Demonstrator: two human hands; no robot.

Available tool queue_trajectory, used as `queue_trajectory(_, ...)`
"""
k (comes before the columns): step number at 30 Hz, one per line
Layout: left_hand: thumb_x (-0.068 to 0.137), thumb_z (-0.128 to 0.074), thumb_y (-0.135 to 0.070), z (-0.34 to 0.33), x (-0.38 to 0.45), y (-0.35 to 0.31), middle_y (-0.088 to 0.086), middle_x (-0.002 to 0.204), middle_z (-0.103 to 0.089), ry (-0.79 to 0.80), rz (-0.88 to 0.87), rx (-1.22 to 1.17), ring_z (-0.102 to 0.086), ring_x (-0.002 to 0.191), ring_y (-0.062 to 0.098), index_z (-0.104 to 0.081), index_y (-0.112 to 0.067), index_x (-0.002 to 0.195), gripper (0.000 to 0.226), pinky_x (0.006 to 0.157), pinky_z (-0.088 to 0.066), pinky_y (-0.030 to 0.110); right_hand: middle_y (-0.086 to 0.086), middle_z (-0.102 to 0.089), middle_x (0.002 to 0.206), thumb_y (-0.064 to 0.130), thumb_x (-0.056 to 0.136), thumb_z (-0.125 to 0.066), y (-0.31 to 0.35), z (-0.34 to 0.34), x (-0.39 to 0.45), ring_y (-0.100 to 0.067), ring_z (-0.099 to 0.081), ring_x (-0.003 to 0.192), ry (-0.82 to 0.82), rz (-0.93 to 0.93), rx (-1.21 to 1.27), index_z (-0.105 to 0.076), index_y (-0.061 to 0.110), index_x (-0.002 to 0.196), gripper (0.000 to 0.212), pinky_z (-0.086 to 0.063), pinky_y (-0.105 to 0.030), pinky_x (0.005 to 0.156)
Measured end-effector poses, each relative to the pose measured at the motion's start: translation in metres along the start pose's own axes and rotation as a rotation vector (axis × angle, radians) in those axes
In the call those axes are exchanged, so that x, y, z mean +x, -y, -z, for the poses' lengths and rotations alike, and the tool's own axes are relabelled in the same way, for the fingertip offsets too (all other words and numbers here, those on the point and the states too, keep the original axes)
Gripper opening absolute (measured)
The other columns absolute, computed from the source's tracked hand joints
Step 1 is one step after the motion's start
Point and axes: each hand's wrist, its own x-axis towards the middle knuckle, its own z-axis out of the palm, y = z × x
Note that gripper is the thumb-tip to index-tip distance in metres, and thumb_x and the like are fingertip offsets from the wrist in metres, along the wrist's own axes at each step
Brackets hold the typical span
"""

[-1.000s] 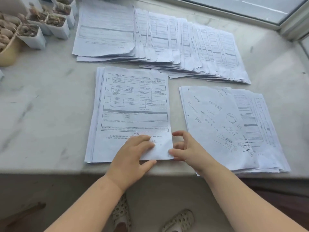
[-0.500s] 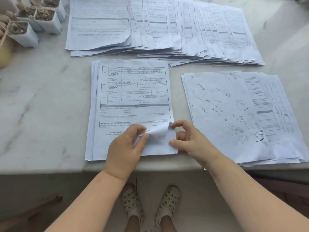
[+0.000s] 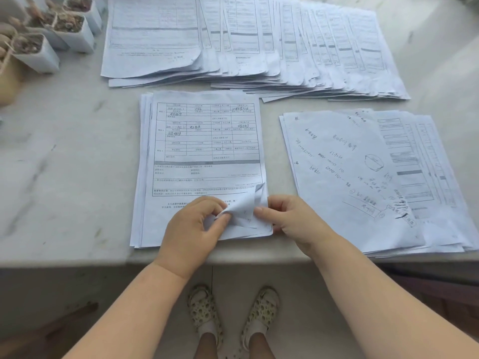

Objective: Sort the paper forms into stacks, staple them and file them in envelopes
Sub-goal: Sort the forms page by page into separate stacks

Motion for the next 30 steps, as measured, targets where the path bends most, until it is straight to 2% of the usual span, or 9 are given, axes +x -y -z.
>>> queue_trajectory(2, 0.081, -0.050, -0.046, 0.002, 0.001, -0.001, -0.016, 0.088, -0.066, -0.003, 0.004, -0.010, -0.059, 0.086, 0.002, -0.059, -0.025, 0.072, 0.025, 0.073, -0.043, 0.015, -0.012, -0.071, 0.090, 0.014, 0.091, -0.066, 0.000, 0.000, 0.002, -0.018, -0.065, 0.080, -0.012, -0.034, 0.002, -0.070, -0.004, 0.098, 0.019, -0.052, -0.027, 0.070)
queue_trajectory(6, 0.081, -0.047, -0.051, 0.004, 0.002, -0.004, -0.012, 0.086, -0.065, 0.003, 0.037, -0.027, -0.059, 0.084, 0.008, -0.056, -0.030, 0.073, 0.025, 0.074, -0.044, 0.023, -0.014, -0.060, 0.086, 0.043, 0.072, -0.076, 0.006, -0.007, 0.000, -0.021, -0.055, 0.080, -0.074, -0.063, 0.001, -0.058, -0.016, 0.098, 0.066, -0.042, -0.036, 0.076)
queue_trajectory(11, 0.071, -0.065, -0.055, 0.008, -0.002, -0.003, -0.014, 0.096, -0.064, 0.090, -0.007, -0.080, -0.059, 0.095, 0.004, -0.059, -0.021, 0.077, 0.035, 0.083, -0.042, 0.014, -0.010, -0.058, 0.081, 0.043, 0.075, -0.076, 0.008, -0.012, 0.003, -0.020, -0.050, 0.076, -0.100, -0.140, 0.040, -0.067, 0.006, 0.088, 0.041, -0.036, -0.034, 0.076)
queue_trajectory(14, 0.068, -0.067, -0.054, 0.010, -0.003, -0.002, -0.014, 0.098, -0.063, 0.137, -0.025, -0.078, -0.059, 0.098, 0.006, -0.058, -0.021, 0.082, 0.036, 0.084, -0.041, 0.013, -0.011, -0.058, 0.081, 0.030, 0.087, -0.071, 0.012, -0.016, 0.003, -0.020, -0.050, 0.074, -0.135, -0.156, 0.051, -0.065, 0.010, 0.088, 0.021, -0.036, -0.030, 0.071)
queue_trajectory(19, 0.066, -0.067, -0.057, 0.015, 0.000, -0.002, -0.017, 0.103, -0.064, 0.186, 0.029, -0.127, -0.058, 0.104, 0.002, -0.061, -0.023, 0.085, 0.039, 0.088, -0.038, 0.009, -0.009, -0.064, 0.082, 0.029, 0.089, -0.070, 0.014, -0.016, 0.000, -0.019, -0.054, 0.075, -0.139, -0.174, 0.015, -0.066, 0.009, 0.086, 0.021, -0.037, -0.031, 0.072)
queue_trajectory(23, 0.074, -0.062, -0.052, 0.014, 0.001, 0.000, -0.016, 0.099, -0.065, 0.163, 0.026, -0.126, -0.060, 0.100, 0.005, -0.062, -0.023, 0.083, 0.030, 0.086, -0.041, 0.013, -0.008, -0.050, 0.079, 0.032, 0.087, -0.071, 0.016, -0.017, -0.001, -0.019, -0.043, 0.074, -0.135, -0.159, -0.014, -0.058, 0.010, 0.083, 0.026, -0.029, -0.032, 0.067)
queue_trajectory(26, 0.080, -0.048, -0.047, 0.010, 0.000, -0.001, -0.007, 0.080, -0.061, 0.117, 0.051, -0.134, -0.058, 0.080, 0.008, -0.059, -0.016, 0.076, 0.033, 0.074, -0.043, 0.025, -0.004, -0.056, 0.078, 0.052, 0.077, -0.071, 0.015, -0.012, -0.005, -0.018, -0.048, 0.071, -0.120, -0.174, -0.118, -0.059, 0.000, 0.079, 0.052, -0.038, -0.032, 0.071)
queue_trajectory(28, 0.079, -0.040, -0.045, 0.008, 0.001, -0.002, 0.004, 0.069, -0.050, 0.070, 0.075, -0.116, -0.048, 0.068, 0.019, -0.050, -0.007, 0.072, 0.040, 0.066, -0.039, 0.035, 0.008, -0.059, 0.079, 0.047, 0.079, -0.070, 0.019, -0.001, -0.013, -0.012, -0.051, 0.066, -0.335, -0.059, -0.380, -0.063, 0.011, 0.078, 0.037, -0.042, -0.029, 0.070)
queue_trajectory(30, 0.079, -0.038, -0.046, 0.006, 0.000, -0.004, 0.005, 0.064, -0.042, 0.041, 0.109, -0.113, -0.040, 0.063, 0.019, -0.044, -0.008, 0.069, 0.040, 0.060, -0.034, 0.033, 0.006, -0.062, 0.082, 0.032, 0.089, -0.065, 0.033, 0.010, -0.021, -0.007, -0.054, 0.062, -0.518, 0.060, -0.407, -0.063, 0.018, 0.080, 0.018, -0.045, -0.029, 0.066)
